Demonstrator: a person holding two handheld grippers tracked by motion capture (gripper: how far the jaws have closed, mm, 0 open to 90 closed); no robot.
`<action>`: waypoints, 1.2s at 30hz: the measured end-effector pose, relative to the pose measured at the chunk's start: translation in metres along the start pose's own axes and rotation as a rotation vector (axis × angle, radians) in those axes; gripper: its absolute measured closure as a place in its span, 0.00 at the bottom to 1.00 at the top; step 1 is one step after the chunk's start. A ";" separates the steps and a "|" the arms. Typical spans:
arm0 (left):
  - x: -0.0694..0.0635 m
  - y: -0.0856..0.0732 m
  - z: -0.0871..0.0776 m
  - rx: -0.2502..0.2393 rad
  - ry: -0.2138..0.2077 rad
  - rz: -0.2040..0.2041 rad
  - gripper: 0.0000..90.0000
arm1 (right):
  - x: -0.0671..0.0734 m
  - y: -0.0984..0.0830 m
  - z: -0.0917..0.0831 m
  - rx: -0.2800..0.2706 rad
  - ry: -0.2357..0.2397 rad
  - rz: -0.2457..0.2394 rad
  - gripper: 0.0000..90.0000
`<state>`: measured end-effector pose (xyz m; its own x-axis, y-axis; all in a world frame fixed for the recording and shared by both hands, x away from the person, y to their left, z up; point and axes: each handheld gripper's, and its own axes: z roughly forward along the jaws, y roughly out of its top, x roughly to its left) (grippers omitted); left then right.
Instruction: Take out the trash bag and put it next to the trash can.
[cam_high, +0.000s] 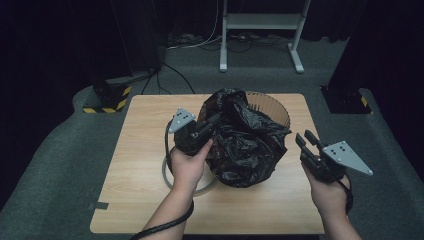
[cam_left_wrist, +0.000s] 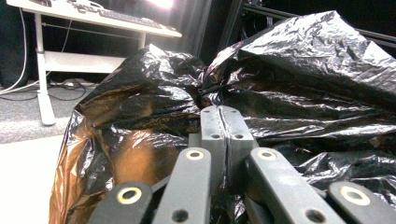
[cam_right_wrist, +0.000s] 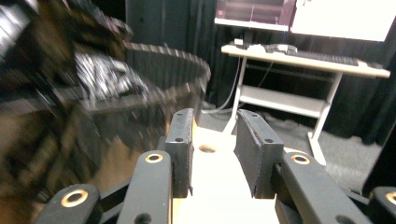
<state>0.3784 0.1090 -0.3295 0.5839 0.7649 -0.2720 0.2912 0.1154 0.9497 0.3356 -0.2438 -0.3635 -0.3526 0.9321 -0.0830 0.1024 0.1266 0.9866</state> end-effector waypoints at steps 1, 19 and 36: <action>0.000 0.000 0.000 -0.001 -0.001 0.000 0.99 | -0.001 -0.004 0.002 0.013 -0.004 -0.002 0.73; -0.012 0.016 -0.003 -0.061 -0.030 0.039 0.99 | -0.020 -0.091 0.030 0.295 -0.041 -0.035 0.55; -0.024 0.039 -0.011 -0.155 -0.047 0.100 0.99 | -0.024 -0.133 0.047 0.501 0.016 0.016 0.40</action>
<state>0.3677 0.1018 -0.2847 0.6397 0.7477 -0.1781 0.1116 0.1389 0.9840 0.3745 -0.2674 -0.4997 -0.3611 0.9304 -0.0629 0.5405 0.2638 0.7989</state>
